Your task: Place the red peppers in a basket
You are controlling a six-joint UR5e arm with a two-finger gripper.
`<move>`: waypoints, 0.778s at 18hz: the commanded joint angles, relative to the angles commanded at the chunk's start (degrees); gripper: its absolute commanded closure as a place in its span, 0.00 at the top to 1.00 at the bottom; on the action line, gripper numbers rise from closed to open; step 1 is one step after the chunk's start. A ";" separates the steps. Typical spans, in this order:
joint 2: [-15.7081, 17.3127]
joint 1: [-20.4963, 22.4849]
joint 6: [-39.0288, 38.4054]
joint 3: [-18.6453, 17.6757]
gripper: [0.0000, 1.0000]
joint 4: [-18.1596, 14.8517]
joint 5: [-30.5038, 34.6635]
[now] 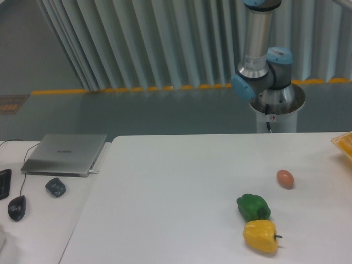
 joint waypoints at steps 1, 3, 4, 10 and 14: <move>0.26 0.00 0.00 -0.88 0.34 0.00 0.17; 1.66 -0.44 -0.09 -2.82 0.37 -0.52 0.44; 2.19 -0.35 -0.09 -3.78 0.37 -0.53 0.35; 2.29 -1.40 -0.09 -4.58 0.89 -0.35 0.09; 2.29 -1.67 -0.09 -4.23 1.00 -0.26 0.09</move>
